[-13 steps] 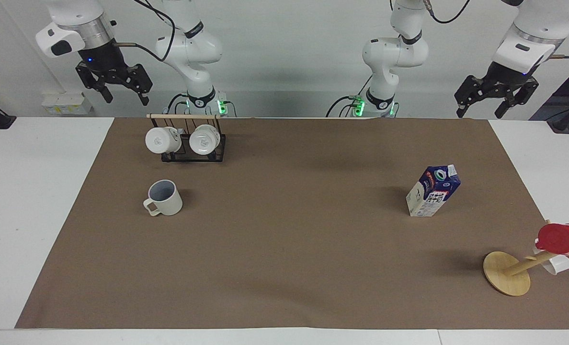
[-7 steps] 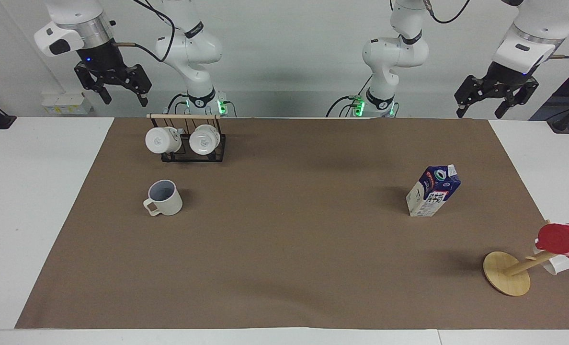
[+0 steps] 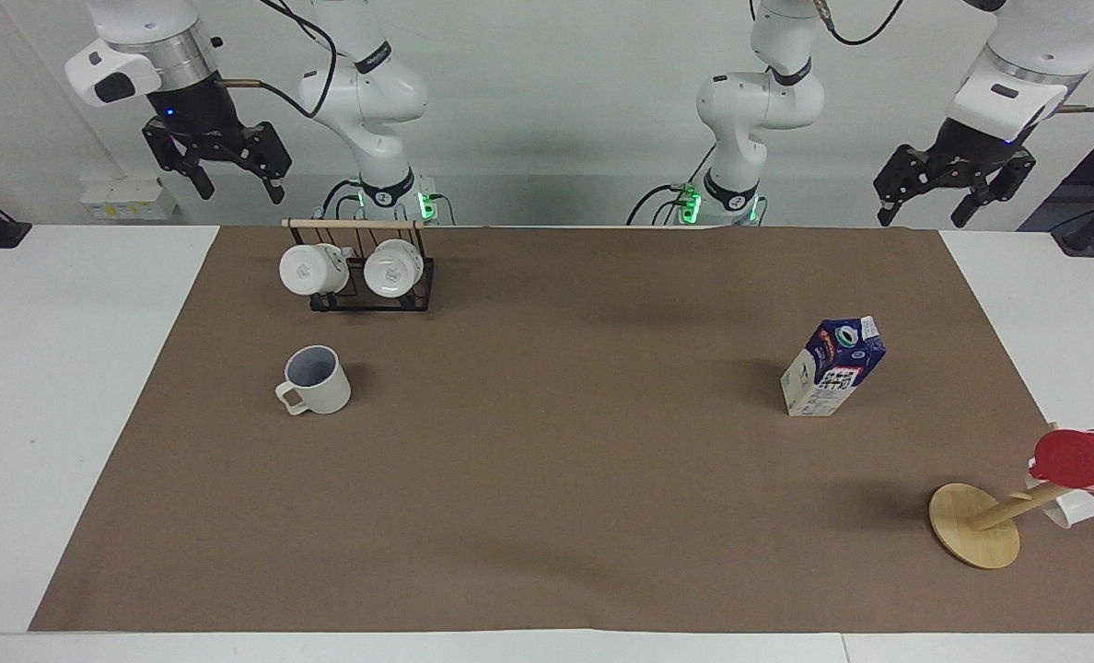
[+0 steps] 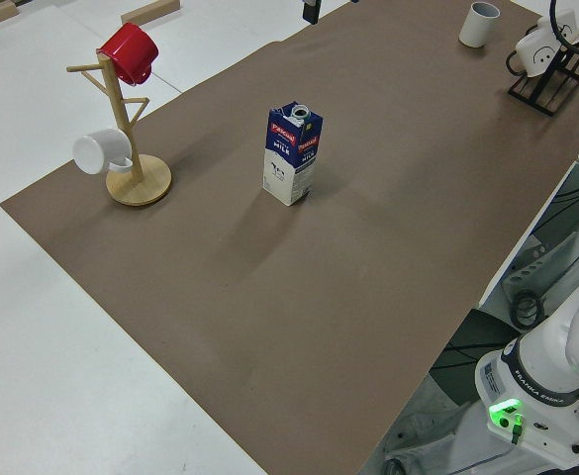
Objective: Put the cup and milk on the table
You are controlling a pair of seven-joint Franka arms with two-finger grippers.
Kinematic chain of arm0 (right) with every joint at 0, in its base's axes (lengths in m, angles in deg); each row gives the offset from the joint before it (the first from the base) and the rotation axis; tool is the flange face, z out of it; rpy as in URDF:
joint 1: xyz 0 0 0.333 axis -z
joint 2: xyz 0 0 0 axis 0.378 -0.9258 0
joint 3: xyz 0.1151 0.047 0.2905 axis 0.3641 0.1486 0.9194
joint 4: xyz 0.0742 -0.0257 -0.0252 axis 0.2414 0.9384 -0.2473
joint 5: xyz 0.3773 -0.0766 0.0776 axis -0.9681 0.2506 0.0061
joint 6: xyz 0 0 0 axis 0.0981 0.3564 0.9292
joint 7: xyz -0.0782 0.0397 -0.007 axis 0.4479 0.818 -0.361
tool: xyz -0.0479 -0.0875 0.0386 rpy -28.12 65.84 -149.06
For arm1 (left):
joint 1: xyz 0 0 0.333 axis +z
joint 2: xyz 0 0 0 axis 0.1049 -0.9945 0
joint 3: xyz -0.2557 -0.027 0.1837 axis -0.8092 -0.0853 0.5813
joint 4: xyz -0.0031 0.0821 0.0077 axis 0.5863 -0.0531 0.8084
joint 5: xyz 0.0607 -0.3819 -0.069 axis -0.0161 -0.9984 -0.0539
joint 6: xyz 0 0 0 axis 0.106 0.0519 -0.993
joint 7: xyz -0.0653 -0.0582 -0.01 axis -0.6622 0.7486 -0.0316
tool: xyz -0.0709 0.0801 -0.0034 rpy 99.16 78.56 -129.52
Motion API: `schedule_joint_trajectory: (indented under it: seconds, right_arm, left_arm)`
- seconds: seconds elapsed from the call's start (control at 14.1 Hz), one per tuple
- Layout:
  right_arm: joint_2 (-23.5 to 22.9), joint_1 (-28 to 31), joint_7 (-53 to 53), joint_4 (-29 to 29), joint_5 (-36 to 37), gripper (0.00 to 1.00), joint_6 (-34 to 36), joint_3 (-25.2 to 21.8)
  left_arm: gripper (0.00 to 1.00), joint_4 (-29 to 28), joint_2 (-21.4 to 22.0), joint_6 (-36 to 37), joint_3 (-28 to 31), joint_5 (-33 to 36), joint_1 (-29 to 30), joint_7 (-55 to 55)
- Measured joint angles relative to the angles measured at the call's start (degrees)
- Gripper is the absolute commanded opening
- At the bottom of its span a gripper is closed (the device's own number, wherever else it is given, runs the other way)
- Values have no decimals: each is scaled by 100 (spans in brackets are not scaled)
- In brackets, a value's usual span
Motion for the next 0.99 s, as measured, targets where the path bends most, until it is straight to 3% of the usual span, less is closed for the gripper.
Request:
schedule_joint_trajectory:
  seconds: [0.64, 0.99]
  right_arm:
    - [11, -2, 0, 125, 0, 100, -34, -5]
    - [-65, -27, 0, 643, 0, 100, -913, 57]
  left_arm:
    - [100, 0, 0, 0, 3, 0, 0, -1]
    - [100, 0, 0, 0, -2, 0, 0, -1]
